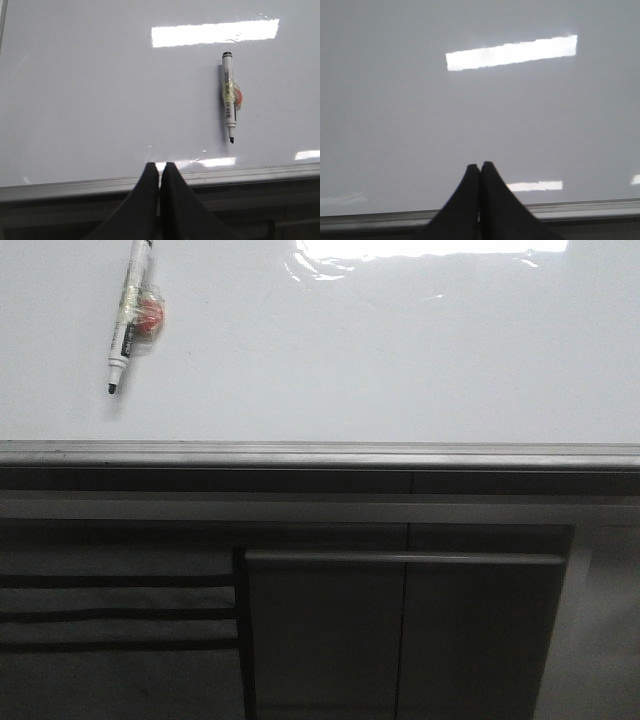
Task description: Write number 0 on whiteboard
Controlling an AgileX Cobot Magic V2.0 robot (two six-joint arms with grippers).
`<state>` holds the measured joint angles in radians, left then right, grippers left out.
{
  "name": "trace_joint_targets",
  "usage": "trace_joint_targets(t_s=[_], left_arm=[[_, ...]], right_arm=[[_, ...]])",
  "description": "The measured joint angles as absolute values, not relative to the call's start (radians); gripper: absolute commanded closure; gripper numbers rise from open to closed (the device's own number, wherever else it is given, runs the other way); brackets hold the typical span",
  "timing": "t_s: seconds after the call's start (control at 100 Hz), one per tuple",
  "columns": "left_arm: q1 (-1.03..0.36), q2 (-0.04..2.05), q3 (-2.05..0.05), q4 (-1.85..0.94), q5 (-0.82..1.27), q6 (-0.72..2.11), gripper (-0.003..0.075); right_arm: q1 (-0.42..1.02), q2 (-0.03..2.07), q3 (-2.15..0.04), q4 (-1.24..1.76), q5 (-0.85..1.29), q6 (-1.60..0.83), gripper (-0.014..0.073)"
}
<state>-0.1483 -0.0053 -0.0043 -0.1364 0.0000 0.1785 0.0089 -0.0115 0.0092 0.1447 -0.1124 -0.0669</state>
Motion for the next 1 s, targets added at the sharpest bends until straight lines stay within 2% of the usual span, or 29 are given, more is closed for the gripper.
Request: trace_joint_targets(t_s=[0.11, 0.26, 0.42, 0.7, 0.82, 1.0], left_arm=[[-0.148, -0.005, -0.006, -0.176, -0.005, 0.179, 0.074], [-0.148, -0.005, -0.057, -0.22, 0.032, 0.179, 0.074], [-0.148, 0.019, -0.246, -0.225, 0.177, 0.179, 0.0741], [-0.148, 0.271, -0.583, -0.143, 0.383, 0.179, 0.0741], [-0.148, 0.342, -0.654, -0.156, 0.415, 0.179, 0.0741], [-0.148, 0.402, -0.661, -0.158, 0.428, 0.179, 0.0738]], right_arm=[[0.009, -0.011, 0.007, 0.145, -0.075, -0.067, 0.0659], [0.009, -0.011, -0.09, 0.14, 0.154, -0.067, 0.0659], [0.009, 0.001, -0.279, 0.137, 0.35, -0.125, 0.0659], [0.009, 0.244, -0.648, 0.136, 0.642, -0.162, 0.0659], [0.009, 0.339, -0.735, 0.134, 0.697, -0.164, 0.0659], [0.009, 0.407, -0.756, 0.134, 0.725, -0.166, 0.0659]])
